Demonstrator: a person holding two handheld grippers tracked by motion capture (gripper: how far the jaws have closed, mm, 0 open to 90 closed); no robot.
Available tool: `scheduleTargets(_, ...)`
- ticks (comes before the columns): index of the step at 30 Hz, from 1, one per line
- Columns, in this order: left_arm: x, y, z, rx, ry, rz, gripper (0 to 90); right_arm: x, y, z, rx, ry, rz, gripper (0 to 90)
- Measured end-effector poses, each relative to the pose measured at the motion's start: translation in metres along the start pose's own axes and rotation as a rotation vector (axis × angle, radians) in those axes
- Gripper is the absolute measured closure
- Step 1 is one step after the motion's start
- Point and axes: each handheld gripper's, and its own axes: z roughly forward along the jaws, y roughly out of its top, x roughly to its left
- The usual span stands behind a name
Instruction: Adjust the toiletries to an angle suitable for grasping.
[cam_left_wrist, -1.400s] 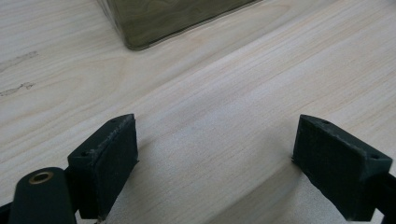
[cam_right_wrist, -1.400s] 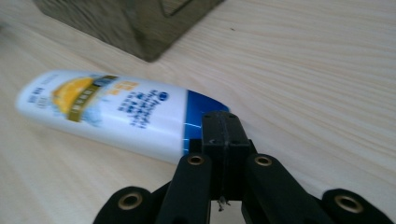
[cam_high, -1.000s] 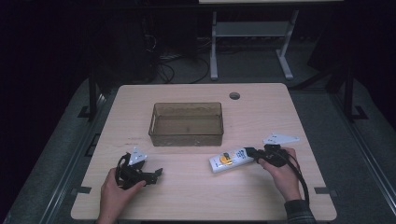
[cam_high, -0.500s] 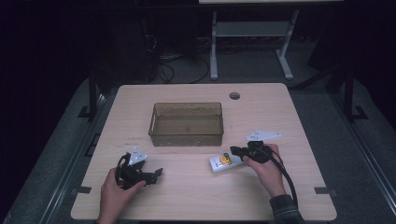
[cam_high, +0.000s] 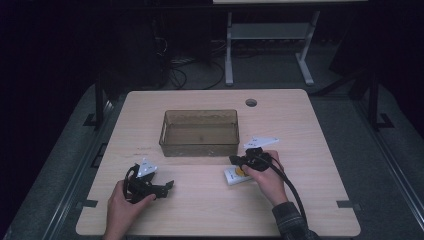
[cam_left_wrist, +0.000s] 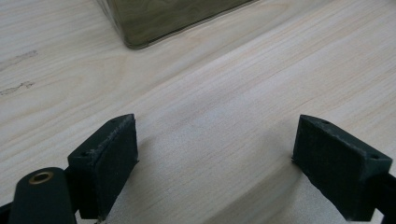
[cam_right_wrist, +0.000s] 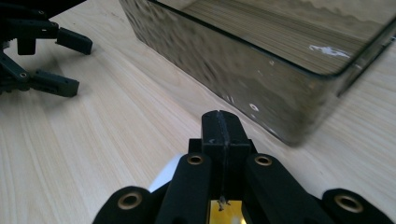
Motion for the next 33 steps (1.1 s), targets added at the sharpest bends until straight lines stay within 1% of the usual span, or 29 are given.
scheduleTargets(1,0.0,0.0,0.0,0.0,0.0,0.0,12.7,0.0,0.0,0.0,0.0,0.0,0.0,90.0)
scheduleTargets(2,0.0,0.0,0.0,0.0,0.0,0.0,12.7,0.001,0.003,0.006,-0.003,0.01,0.004,90.0)
scheduleTargets(4,0.0,0.0,0.0,0.0,0.0,0.0,12.7,0.002,0.004,0.009,0.002,0.015,0.008,90.0)
scheduleTargets(6,0.0,0.0,0.0,0.0,0.0,0.0,12.7,0.004,0.004,0.017,0.028,0.013,0.005,90.0)
scheduleTargets(8,0.0,0.0,0.0,0.0,0.0,0.0,12.7,0.006,0.004,0.023,0.043,0.016,0.003,90.0)
scheduleTargets(10,0.0,0.0,0.0,0.002,0.0,0.003,12.7,0.006,0.003,0.025,0.046,0.017,0.005,90.0)
scheduleTargets(12,0.0,0.0,0.0,0.001,0.001,0.002,12.7,0.008,0.001,0.032,0.075,0.015,0.002,90.0)
scheduleTargets(14,0.0,-0.001,-0.001,0.001,-0.001,0.003,12.7,0.009,0.0,0.034,0.079,0.013,0.002,90.0)
scheduleTargets(16,0.0,-0.001,-0.001,0.002,-0.002,0.006,12.7,0.011,-0.001,0.037,0.088,0.014,-0.009,90.0)
scheduleTargets(22,0.0,-0.001,-0.002,0.002,-0.003,0.006,12.7,0.013,-0.003,0.039,0.116,0.015,-0.017,90.0)
scheduleTargets(26,0.0,-0.001,-0.002,0.002,-0.003,0.006,12.7,0.016,-0.003,0.039,0.12,0.02,-0.028,90.0)
scheduleTargets(33,0.0,-0.001,-0.002,0.002,-0.004,0.007,12.7,0.02,-0.007,0.036,0.139,0.032,-0.028,90.0)
